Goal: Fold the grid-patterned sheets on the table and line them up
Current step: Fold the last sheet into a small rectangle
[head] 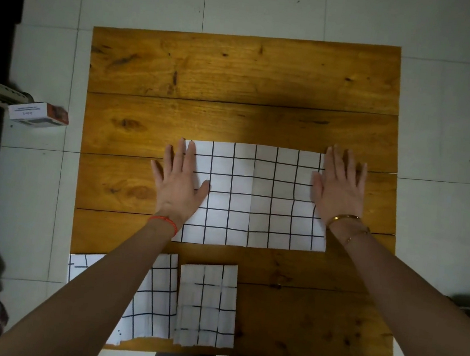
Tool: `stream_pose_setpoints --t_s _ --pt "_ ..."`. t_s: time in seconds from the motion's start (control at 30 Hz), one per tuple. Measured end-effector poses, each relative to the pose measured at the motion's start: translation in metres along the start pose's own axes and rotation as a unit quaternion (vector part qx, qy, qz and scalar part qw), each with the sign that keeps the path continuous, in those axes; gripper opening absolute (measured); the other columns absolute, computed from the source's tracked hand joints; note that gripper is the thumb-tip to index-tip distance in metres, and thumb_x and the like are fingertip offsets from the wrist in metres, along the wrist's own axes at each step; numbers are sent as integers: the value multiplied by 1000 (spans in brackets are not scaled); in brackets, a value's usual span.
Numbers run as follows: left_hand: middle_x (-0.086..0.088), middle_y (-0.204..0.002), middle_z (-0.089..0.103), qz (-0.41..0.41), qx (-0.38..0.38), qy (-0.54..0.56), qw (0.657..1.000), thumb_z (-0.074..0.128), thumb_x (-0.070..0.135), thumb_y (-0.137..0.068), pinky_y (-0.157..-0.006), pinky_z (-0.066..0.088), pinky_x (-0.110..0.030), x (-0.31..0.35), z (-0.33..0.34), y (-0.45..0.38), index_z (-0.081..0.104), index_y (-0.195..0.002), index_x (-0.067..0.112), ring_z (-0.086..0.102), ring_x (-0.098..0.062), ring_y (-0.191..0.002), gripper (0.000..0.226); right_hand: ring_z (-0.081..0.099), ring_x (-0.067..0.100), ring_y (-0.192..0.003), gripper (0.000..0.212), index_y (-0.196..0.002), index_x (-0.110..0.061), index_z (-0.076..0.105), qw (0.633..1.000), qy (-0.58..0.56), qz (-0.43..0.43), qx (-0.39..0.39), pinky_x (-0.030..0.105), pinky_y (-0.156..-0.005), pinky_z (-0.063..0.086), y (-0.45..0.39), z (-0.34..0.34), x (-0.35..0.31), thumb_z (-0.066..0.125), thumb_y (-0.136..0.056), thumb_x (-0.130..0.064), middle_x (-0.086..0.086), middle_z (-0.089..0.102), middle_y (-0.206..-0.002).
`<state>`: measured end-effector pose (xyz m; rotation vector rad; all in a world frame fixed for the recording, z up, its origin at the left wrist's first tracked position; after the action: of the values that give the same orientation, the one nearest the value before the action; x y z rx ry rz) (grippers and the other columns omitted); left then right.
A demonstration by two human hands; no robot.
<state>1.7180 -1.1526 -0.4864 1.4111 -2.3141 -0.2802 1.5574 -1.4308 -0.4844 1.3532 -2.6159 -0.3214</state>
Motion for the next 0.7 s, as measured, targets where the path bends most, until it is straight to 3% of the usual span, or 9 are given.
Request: stream_pose_setpoints --t_s 0.07,0.17,0.3,0.47,0.57,0.7 --pt "-7 -157 19 -1 47 36 998 55 40 -88 -115 18 -56 0 -5 12 20 -150 19 15 -30 -144 74 22 32 -141 58 -149 -11 18 998 -46 26 38 49 -115 14 2 -6 -3 24 -100 -40 10 25 -154" --pt "-10 -129 45 19 93 54 994 60 30 -85 -93 42 -47 11 -8 34 44 -134 15 40 -27 -117 53 46 35 -114 51 -133 -3 40 989 -91 77 93 45 -96 38 10 -13 -5 37 -94 -36 20 49 -126" --pt "-9 -122 49 1 99 83 992 60 27 -86 -88 42 -39 24 1 53 48 -129 14 43 -24 -110 47 48 34 -101 42 -124 -3 49 988 -79 100 90 42 -86 41 17 -13 -7 46 -93 -31 20 52 -113" --pt "-15 -122 50 -194 108 178 959 66 24 -83 -89 40 -39 2 7 66 48 -125 8 44 -31 -109 47 51 30 -100 33 -121 -8 53 990 -111 -33 85 39 -87 45 30 -14 -38 53 -89 -18 15 53 -114" --pt "-11 -114 52 -146 132 177 964 66 23 -83 -85 42 -38 7 2 69 52 -118 12 47 -27 -102 39 50 27 -104 31 -121 -11 53 981 -177 25 78 34 -88 43 34 -14 -39 53 -91 -17 12 53 -115" --pt "-1 -105 53 -80 100 238 963 65 23 -85 -85 47 -36 32 11 69 54 -115 19 47 -18 -99 32 49 27 -108 34 -124 -10 52 974 -201 81 70 33 -90 44 36 -9 -29 51 -91 -13 14 51 -116"
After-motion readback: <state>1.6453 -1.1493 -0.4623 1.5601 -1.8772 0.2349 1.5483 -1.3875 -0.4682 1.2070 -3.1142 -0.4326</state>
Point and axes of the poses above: each hand's wrist, its own y-axis away from the middle knuckle, its own z-axis out of the palm, x = y × z, the point moved 6 cm from there along -y, towards the middle knuckle
